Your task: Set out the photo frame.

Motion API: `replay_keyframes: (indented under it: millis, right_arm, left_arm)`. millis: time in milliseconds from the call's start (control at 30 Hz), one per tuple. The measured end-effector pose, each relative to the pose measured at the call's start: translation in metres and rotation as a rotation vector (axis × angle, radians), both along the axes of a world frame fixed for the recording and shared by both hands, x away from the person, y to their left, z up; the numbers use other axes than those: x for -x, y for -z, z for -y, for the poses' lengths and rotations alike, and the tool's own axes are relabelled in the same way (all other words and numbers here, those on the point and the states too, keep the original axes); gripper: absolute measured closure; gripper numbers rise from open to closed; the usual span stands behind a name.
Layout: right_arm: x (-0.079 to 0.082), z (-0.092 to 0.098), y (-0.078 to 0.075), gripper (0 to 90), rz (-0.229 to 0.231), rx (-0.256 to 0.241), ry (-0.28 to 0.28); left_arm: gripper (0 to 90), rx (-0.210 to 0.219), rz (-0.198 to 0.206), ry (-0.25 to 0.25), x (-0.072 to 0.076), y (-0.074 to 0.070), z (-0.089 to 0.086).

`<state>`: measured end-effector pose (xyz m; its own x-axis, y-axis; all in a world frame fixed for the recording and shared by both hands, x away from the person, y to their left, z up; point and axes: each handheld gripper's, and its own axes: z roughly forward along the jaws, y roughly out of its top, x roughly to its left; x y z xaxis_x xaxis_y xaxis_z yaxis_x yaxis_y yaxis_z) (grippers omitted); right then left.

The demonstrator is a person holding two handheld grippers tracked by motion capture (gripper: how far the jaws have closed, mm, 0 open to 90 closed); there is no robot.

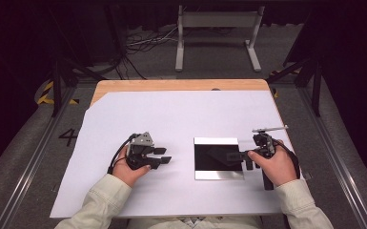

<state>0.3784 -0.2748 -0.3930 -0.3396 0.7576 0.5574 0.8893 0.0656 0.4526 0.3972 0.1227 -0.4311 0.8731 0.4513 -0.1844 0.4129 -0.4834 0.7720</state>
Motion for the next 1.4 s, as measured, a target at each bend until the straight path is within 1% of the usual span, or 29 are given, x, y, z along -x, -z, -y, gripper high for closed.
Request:
replay_keyframes:
  millis: [167, 300, 467, 533, 633, 900, 1000, 1200, 1233, 1400]
  right_arm:
    - [-0.001, -0.001, 0.002, 43.9, -0.018, -0.01, -0.007]
    - [0.0, -0.002, 0.003, 45.5, -0.037, -0.026, -0.026]
    - [0.0, -0.004, 0.003, 51.0, -0.041, -0.038, -0.052]
    - [0.0, -0.004, 0.002, 51.7, -0.04, -0.037, -0.06]
    - [0.0, -0.004, 0.002, 52.5, -0.029, -0.034, -0.077]
    - [0.001, -0.005, 0.0, 54.5, 0.0, -0.03, -0.095]
    - [0.002, -0.005, -0.002, 56.8, 0.017, -0.032, -0.112]
    - [0.006, -0.006, -0.008, 59.5, 0.059, -0.009, -0.166]
    - [0.007, -0.006, -0.008, 59.9, 0.064, -0.008, -0.172]
    - [0.009, -0.007, -0.012, 64.1, 0.084, -0.011, -0.203]
  left_arm:
    - [55.7, -0.002, 0.003, 0.003, 0.0, 0.0, 0.0]
    - [55.6, -0.005, 0.007, 0.005, -0.001, 0.0, 0.0]
    - [55.5, -0.005, 0.007, 0.004, -0.001, 0.001, 0.0]
    - [55.5, -0.004, 0.004, 0.004, -0.001, 0.001, 0.001]
    - [55.5, -0.007, 0.003, 0.005, -0.001, 0.001, 0.0]
    - [55.5, -0.006, 0.0, 0.002, -0.001, 0.001, 0.0]
    - [55.5, -0.007, 0.002, 0.004, -0.001, 0.001, 0.0]
    - [55.4, -0.006, 0.002, 0.004, -0.001, 0.001, 0.001]
    - [55.4, -0.003, -0.003, 0.002, 0.0, 0.001, 0.001]
    - [55.4, -0.003, -0.001, 0.002, 0.0, 0.001, 0.001]
